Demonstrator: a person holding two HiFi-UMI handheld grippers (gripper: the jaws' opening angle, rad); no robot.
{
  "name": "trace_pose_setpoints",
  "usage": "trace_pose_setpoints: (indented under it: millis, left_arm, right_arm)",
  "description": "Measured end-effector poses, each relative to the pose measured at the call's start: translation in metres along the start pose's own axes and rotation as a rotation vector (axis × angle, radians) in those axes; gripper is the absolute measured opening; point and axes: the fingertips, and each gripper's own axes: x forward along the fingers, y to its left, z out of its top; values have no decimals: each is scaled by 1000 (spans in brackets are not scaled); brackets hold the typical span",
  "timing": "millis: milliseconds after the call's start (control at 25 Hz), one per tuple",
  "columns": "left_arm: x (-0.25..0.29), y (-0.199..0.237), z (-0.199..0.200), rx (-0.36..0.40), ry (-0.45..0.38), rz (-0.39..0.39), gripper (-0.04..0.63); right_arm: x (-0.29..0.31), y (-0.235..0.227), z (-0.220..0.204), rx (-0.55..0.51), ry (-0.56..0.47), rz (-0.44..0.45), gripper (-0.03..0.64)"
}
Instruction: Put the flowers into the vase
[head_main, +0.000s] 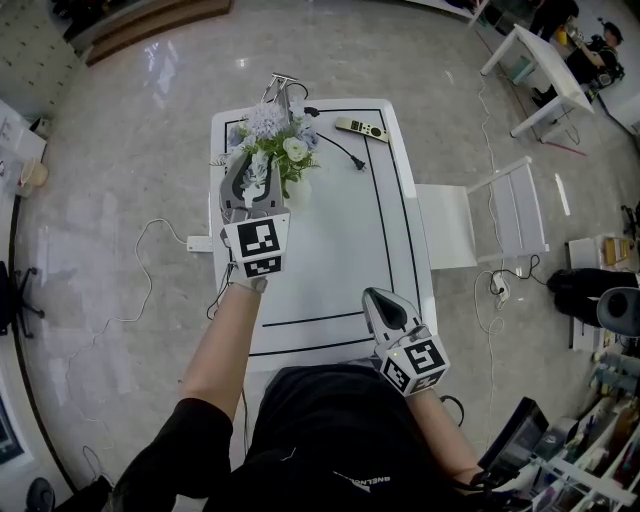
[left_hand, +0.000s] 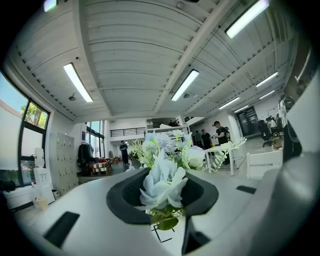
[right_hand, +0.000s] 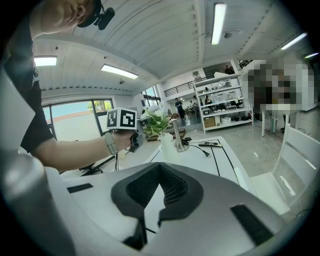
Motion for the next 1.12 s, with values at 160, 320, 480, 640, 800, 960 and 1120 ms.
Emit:
trace_pose_setpoints:
  millis: [160,320,480,640,800,960,1120]
  left_arm:
    - [-2,-7,-4,4,18,-29,121]
    - [-5,-18,-11,19,36,-58,137]
    - [-9,-27,-14,25,34,-85,160]
    - [-12,-27,-14,20,37,-102,201]
    - [-14,-25,-12,7,40,-111,233]
    - [-16,-24,-6,8,27,-110,256]
    - [-19,-26,-2,12,13,-114,258]
  right_arm:
    - [-1,1,0,-1,1,0,2]
    - [-2,0,0,-1,1,2,2]
    - [-2,0,-2,-3,2,5,0]
    - [-2,4,-3,-4,3,11,2]
    - [-3,5,-3,-5,2,13,2]
    - [-5,6,-2,-6,2,17,0]
    - [-6,6,-4,-6,2,18,2]
